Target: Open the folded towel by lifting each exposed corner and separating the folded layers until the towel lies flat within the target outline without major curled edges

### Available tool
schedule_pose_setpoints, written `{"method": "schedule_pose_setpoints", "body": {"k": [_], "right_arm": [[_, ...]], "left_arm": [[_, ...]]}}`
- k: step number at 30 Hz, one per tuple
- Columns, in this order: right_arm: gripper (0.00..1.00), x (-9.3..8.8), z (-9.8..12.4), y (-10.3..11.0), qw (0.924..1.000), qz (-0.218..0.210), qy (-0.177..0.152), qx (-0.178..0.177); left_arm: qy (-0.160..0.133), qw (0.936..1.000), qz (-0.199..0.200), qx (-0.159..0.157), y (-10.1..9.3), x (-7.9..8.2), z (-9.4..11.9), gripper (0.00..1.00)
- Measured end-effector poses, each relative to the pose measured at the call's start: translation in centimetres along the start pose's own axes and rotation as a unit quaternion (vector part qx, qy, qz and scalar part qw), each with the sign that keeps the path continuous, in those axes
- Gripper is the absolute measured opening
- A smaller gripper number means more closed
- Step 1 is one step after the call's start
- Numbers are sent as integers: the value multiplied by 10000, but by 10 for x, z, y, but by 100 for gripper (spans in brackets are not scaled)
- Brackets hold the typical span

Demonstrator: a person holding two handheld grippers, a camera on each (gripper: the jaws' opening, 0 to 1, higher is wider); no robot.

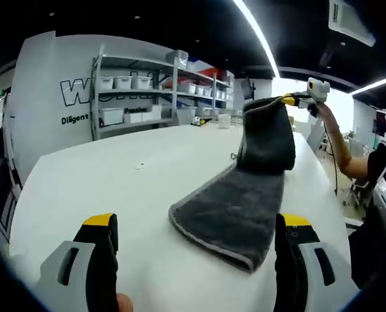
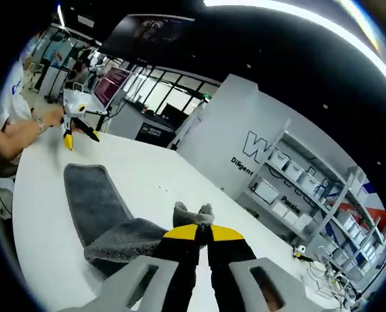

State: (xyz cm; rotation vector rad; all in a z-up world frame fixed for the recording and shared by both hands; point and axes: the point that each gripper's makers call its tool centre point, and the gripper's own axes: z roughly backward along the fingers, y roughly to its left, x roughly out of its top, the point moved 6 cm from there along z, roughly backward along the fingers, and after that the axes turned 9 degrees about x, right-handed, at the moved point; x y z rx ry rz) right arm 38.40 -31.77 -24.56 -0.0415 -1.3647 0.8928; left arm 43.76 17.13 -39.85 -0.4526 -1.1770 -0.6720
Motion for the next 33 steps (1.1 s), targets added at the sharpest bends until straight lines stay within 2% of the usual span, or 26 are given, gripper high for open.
{"method": "schedule_pose_setpoints", "body": {"k": [14,21,33], "right_arm": [[1,-8,33,-35,9976,-116,56,-679],[1,-15,45,-45,9962,-220,36,-840],[1,-33,54,-70,9935,-426,221,-1030]], "left_arm": [[-24,10000,-19,-11,-3,1,1,99],[14,10000,-14,8,-1,0,0,99],[39,10000,-34,12,1,0,1,99]]}}
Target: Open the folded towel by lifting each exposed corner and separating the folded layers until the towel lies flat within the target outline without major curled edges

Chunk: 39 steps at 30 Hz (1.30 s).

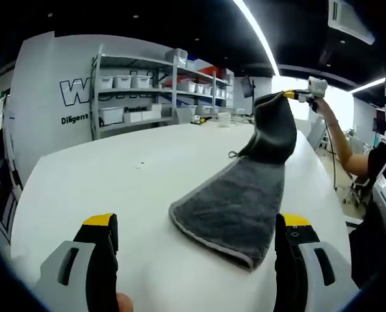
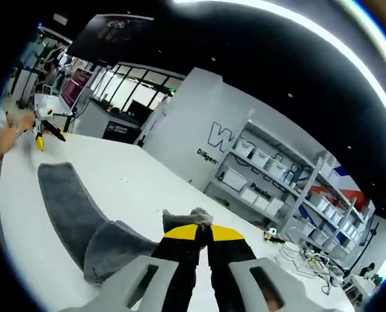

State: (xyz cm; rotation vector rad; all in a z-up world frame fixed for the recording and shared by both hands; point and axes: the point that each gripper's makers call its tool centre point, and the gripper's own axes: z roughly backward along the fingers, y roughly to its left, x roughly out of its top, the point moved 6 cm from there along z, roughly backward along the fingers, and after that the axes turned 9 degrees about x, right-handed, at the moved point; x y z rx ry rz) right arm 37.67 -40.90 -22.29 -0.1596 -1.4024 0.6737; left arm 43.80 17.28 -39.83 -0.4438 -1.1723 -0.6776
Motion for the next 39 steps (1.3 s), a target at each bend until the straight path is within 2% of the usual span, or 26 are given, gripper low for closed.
{"method": "schedule_pose_setpoints", "body": {"k": [6,11,16,18,19,21,27,32,39], "right_arm": [[1,-17,1,-14,9996,-31,168,-204],[1,-32,0,-21,9993,-141,276,-230],[1,-62,-2,-37,9975,-413,473,-333],[1,-80,-1,-46,9951,-618,607,-481],[1,-82,-1,-47,9948,-621,633,-505],[1,-102,-1,-56,9920,-772,766,-640],[1,-149,0,-71,9833,-1274,1060,-750],[1,-181,6,-74,9760,-1487,1302,-919],[1,-220,10,-71,9659,-1642,1778,-925]], "left_arm": [[8,10000,1,0,0,-1,0,99],[27,10000,9,7,-1,-2,0,99],[49,10000,13,8,1,-2,-1,99],[70,10000,10,12,1,-3,-2,99],[71,10000,10,13,1,-3,-2,99],[78,10000,7,13,2,-3,-2,99],[104,9999,8,29,2,-4,-2,99],[161,9999,-2,24,2,-6,-3,99],[182,9998,-103,13,0,-6,-4,99]]}}
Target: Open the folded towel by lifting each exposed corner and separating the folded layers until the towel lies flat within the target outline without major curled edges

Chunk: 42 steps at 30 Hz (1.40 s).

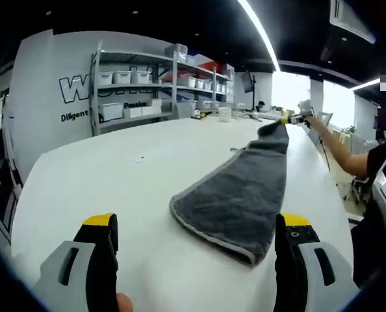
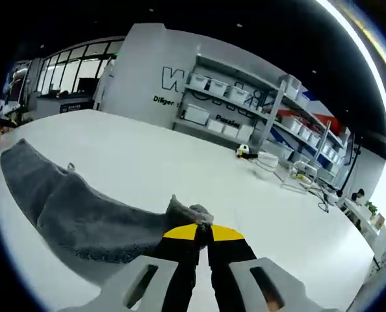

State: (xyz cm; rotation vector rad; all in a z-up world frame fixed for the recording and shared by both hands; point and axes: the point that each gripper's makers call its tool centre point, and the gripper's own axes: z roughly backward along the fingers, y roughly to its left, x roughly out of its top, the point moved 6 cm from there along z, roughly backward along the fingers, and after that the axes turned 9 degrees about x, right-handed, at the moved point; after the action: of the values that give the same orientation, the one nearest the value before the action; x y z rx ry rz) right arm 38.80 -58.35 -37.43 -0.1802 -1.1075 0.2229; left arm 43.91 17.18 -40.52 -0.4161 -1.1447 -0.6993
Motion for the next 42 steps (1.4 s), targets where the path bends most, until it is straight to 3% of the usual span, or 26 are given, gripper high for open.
{"method": "schedule_pose_setpoints", "body": {"k": [8,16,24,31,38,42], "right_arm": [[1,-35,-15,-15,9987,-162,467,-105],[1,-66,-26,-9,9939,-201,1078,-88],[2,-77,-31,-9,9902,-233,1379,-33],[6,-78,-28,-8,9899,-384,1360,-55],[31,-71,-15,-13,9914,-667,1104,-213],[40,-65,-5,-14,9927,-656,979,-243]], "left_arm": [[20,10000,34,-10,-2,-1,-1,99],[2,10000,35,-24,0,0,-1,99],[12,10000,54,-22,2,0,-1,99],[27,10000,74,-25,0,-1,-1,99],[-33,9999,169,-16,0,-1,0,99],[-3,9997,255,-8,1,-3,-1,99]]}}
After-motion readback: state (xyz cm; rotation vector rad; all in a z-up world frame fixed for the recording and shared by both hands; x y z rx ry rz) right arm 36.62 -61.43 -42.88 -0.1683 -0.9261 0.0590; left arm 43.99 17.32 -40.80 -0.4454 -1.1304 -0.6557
